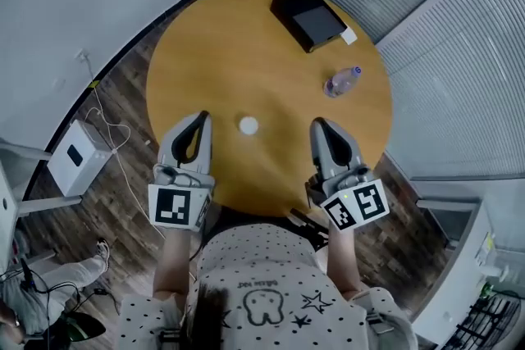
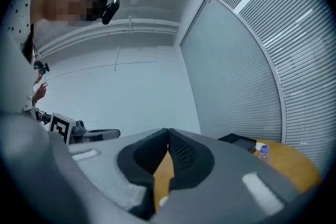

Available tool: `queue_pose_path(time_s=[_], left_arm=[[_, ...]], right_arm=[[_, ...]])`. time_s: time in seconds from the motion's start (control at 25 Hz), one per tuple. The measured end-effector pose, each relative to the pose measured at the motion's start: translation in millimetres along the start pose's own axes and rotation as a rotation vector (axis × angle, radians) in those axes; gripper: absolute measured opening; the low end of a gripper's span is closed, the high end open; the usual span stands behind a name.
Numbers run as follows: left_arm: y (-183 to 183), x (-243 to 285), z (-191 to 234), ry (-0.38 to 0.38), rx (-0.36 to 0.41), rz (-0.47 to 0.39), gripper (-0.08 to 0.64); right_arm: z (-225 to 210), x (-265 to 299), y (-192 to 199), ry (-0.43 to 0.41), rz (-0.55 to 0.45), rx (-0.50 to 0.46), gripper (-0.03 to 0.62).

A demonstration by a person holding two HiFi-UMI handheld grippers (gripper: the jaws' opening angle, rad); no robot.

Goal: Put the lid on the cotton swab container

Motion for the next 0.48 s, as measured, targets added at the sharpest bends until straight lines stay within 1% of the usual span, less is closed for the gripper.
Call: queue_pose_path(time_s=[0.2, 0.32, 0.48], left_arm=[[-5.2, -17.8, -3.3, -0.016, -0.024, 0.008, 0.009], [-5.6, -26.0, -5.2, -0.021, -0.026, 0.013, 0.009], [-3.8, -34.2, -2.1, -0.047, -0.025, 0.021, 0.009]], right_arm=[[8.5, -16.3, -9.3, 0.012, -0.015, -0.020, 0.003], [10.3, -28.8, -10.9, 0.033, -0.015, -0.030, 0.004], [9.3, -41.0, -10.5, 0.054, -0.012, -0.037, 0.004]])
Point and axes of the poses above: the fingertips, and each gripper's own axes: x forward along the fingers, z to its left, y out of its underside, the point moved 6 cm from there along -x, backward along the fingers, and after that the axes turned 10 degrees about -y, right-handed, at the moved point
